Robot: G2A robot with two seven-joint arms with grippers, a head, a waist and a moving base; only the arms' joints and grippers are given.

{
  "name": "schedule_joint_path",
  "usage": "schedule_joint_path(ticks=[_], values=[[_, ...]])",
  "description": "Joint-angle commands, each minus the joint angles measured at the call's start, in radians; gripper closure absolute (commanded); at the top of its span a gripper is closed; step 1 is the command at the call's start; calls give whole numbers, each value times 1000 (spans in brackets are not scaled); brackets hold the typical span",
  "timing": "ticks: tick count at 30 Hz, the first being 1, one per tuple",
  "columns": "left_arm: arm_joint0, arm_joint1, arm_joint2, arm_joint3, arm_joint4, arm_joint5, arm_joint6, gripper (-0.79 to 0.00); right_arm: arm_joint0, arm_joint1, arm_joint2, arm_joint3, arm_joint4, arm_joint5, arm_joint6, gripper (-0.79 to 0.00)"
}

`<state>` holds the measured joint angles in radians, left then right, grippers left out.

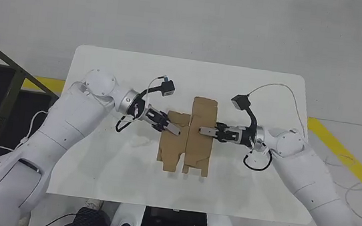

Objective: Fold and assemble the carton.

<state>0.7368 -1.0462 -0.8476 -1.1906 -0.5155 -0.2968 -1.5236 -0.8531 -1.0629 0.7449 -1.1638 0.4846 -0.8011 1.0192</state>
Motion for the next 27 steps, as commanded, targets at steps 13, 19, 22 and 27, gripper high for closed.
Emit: schedule_joint_path(ticks=[13, 19, 22, 27], values=[[33, 14, -55, 9, -113, -155, 155, -785, 23, 40, -73, -1, 132, -75, -75, 0], [101, 27, -145, 14, -199, -262, 263, -785, -4, 45, -39, 54, 271, -106, -106, 0], [135, 27, -182, 27, -298, -246, 319, -785, -25, 39, -17, 69, 316, -128, -150, 0], [151, 21, -198, 25, -266, -284, 417, -785, -36, 26, 1, 81, 218, -109, -289, 0]])
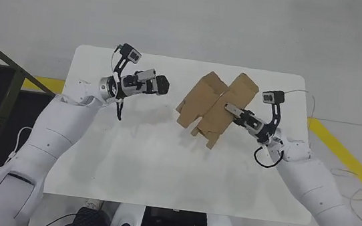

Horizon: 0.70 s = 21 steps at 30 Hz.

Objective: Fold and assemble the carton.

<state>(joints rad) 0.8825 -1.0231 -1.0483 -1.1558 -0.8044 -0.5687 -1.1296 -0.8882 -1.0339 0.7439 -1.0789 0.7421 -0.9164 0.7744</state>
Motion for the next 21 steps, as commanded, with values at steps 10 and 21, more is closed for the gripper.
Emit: schedule_joint_path(ticks=[10, 21], values=[[49, -18, 53, -128, 409, -30, 288, -785, -58, -38, 22, -78, -179, 77, -325, 0], [79, -29, 62, -188, 497, 0, 370, -785, -79, -63, 44, -89, -223, 111, -359, 0]])
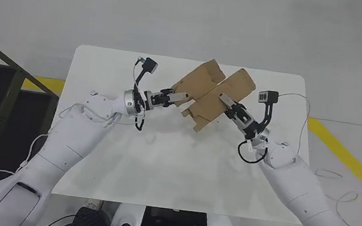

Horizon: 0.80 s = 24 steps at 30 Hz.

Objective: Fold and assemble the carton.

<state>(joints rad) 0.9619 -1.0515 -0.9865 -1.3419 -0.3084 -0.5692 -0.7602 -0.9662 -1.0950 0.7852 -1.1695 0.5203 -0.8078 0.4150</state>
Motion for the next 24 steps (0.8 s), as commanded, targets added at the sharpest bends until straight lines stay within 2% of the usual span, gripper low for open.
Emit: schedule_joint_path(ticks=[1, 8, 10, 11, 12, 13, 21, 24], values=[[0, -2, 0, -4, 3, 1, 1, -785, -2, -3, 6, 2, -3, 4, 0, 0], [2, -9, 1, -13, 1, 10, 1, -785, -12, -13, 30, 6, -17, 8, 9, 0], [0, -11, 2, -9, -11, 18, -6, -606, -15, -15, 38, 7, -23, 11, 10, 0], [-2, -12, 2, -6, -15, 23, -9, -554, -16, -16, 41, 9, -25, 14, 10, 0], [-4, -14, 2, -3, -17, 26, -10, -440, -18, -18, 44, 9, -28, 15, 11, 0], [-6, -15, 3, -1, -19, 29, -11, -382, -19, -19, 47, 9, -29, 17, 13, 0], [-15, -24, 5, 14, -24, 36, -18, -314, -27, -28, 70, 11, -57, 33, 30, 0], [-19, -27, 2, 20, -31, 39, -18, -240, -30, -31, 79, 10, -68, 37, 34, 0]])
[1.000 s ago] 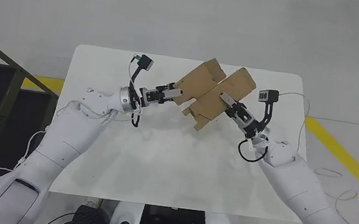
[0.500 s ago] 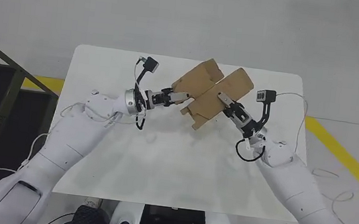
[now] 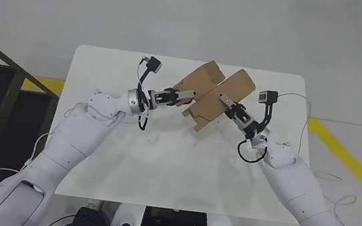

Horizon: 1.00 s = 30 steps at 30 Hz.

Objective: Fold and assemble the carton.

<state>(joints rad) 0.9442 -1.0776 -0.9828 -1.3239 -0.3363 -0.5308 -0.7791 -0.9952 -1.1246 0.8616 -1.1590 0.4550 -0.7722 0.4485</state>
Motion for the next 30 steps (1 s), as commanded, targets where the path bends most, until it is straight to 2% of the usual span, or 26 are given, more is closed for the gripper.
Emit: schedule_joint_path(ticks=[1, 4, 6, 11, 12, 13, 14, 19, 24, 30], values=[[-1, -2, -3, 4, -6, 1, 0, -219, -3, -2, 5, -3, -5, 2, 2, 0], [-2, -3, -10, 10, -15, 2, -2, -151, -7, -5, 13, -6, -13, 2, 7, 0], [-2, -4, -14, 13, -20, 2, -3, -74, -9, -7, 19, -8, -18, 1, 10, 0], [0, -7, -22, 13, -17, 4, -7, 0, -17, -12, 32, -10, -27, 0, 16, -6], [-1, -7, -24, 12, -17, 3, -7, 0, -18, -13, 34, -10, -28, -2, 20, -277], [-1, -7, -26, 12, -16, 3, -8, 0, -19, -13, 36, -9, -28, -2, 24, -727], [0, -8, -29, 11, -21, 2, -9, 0, -21, -14, 39, -9, -27, -4, 29, -785], [-7, -5, -58, 19, -89, 8, -74, 0, -19, -12, 66, 19, -21, -20, 82, -785], [-34, 10, -111, 40, -58, 0, -161, 0, -7, 2, 114, 69, -18, -56, 175, -785], [-79, 31, -158, 66, -51, 42, -364, 0, -5, 16, 164, 103, -5, -112, 264, -785]])
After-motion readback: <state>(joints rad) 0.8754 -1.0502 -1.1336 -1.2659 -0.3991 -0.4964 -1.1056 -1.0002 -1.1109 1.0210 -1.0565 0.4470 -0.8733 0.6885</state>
